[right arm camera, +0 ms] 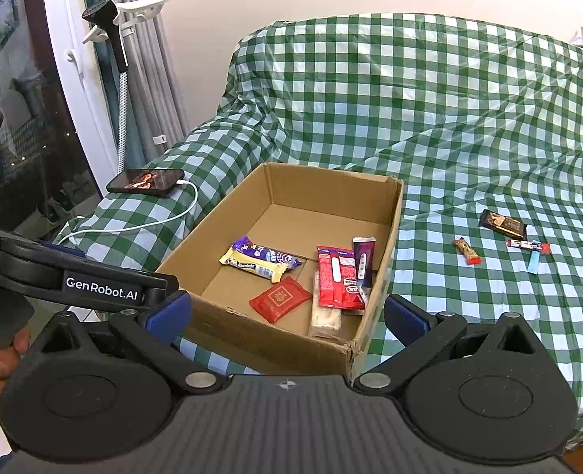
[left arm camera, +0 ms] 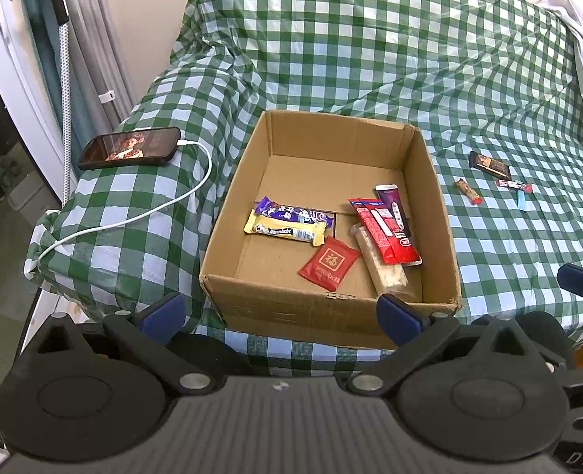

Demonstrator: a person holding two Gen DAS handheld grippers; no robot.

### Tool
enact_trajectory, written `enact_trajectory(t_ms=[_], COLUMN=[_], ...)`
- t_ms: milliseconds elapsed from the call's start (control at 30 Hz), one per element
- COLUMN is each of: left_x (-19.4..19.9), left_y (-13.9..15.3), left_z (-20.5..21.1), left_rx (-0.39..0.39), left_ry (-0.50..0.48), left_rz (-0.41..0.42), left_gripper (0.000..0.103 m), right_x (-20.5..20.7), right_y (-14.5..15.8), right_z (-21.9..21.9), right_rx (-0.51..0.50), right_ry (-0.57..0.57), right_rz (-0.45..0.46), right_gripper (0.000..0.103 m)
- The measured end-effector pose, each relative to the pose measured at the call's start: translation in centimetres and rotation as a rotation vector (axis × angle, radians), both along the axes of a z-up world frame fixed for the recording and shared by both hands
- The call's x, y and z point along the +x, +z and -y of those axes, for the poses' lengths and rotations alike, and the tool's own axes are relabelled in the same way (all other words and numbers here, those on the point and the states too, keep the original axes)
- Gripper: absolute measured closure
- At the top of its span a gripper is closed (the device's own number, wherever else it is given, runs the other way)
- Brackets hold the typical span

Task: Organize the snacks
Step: 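Lift both open grippers up above the box, then grasp the small orange snack with the left gripper while the right grasps the blue stick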

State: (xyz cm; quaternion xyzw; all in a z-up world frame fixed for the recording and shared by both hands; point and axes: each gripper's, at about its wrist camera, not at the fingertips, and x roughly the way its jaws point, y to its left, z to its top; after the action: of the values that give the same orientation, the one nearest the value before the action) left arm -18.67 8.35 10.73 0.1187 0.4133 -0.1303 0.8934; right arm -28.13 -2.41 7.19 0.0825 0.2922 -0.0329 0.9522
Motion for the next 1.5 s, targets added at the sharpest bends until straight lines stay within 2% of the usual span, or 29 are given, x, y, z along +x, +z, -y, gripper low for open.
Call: enact_trajectory(t_ms=[700,933,1200,1500], left_x=[1.1,1.9,2.8,5.1], left_y=[-0.9,-1.3,-1.0,-1.7], left_z=[0.3,1.8,7.0,17.2], left_rx=[0.014,0.037,0.066,0.073], left_ry=[0.001,-0.015,-0.094,-0.217], left_rz=[-0.032,-0.051,-0.052,-0.116], left_gripper=[0.000,0.000,0.000,0.000], right_x=[-0.3,0.3,-0.2,-1.3], right_y=[-1.1,-1.3,-1.6,-3.1], right_z=[0.8,1.8,5.8,15.1], right_rx=[0.022,0.045,0.086,0.115], right_ry=[-0.007,-0.025,-0.117,-0.323], right_rz=[-0.030,-0.039,-0.022,-0.022], right_gripper=[0.001,0.001,0.001,0.001])
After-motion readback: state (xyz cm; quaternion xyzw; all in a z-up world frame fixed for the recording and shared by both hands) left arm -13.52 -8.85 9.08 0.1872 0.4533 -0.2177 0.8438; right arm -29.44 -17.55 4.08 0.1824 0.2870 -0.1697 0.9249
